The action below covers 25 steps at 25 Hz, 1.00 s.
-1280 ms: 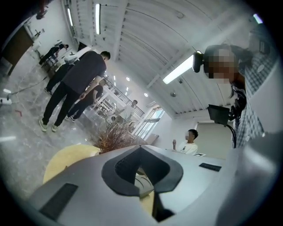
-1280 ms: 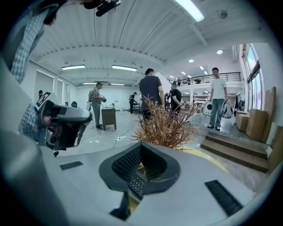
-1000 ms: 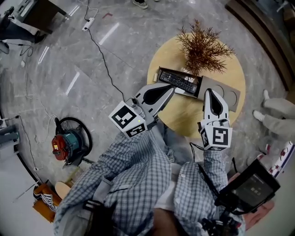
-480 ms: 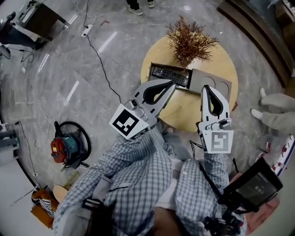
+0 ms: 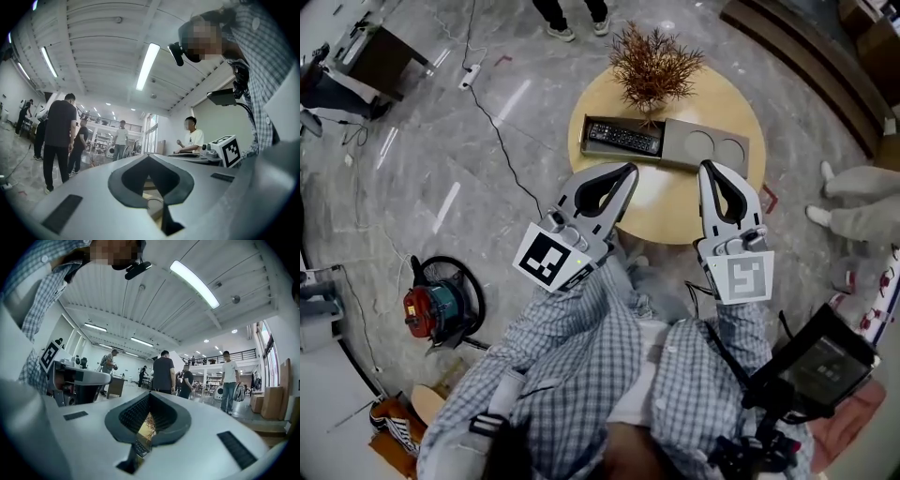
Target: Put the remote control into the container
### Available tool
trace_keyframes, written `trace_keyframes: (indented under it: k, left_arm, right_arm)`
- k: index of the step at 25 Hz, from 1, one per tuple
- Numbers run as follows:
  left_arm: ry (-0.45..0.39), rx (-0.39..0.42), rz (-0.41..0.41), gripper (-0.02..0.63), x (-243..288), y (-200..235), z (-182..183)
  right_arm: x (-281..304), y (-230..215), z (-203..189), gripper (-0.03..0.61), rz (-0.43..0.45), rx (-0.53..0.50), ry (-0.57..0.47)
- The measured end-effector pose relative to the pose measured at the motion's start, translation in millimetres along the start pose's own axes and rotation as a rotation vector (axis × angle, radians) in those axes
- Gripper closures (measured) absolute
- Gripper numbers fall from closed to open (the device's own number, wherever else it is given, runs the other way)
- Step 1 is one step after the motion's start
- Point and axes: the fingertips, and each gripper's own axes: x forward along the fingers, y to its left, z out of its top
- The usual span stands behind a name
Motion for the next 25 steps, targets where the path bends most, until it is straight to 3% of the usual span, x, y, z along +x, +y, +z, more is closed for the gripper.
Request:
trace_keyframes:
  k: [11,25]
  left_arm:
    - [0.009,-0.005,-0.006,0.604,-5.7,-26.5,5.4]
    - [0.014,-0.004,-0.1,0.606,1.5,-9.5,18.0]
  right_arm:
    - [-36.3,-1.1,9.1,0.572,-0.037,0.077,-0.059]
    - [-10.4,4.0,22.7,0.572,-0.107,0.064,-0.081]
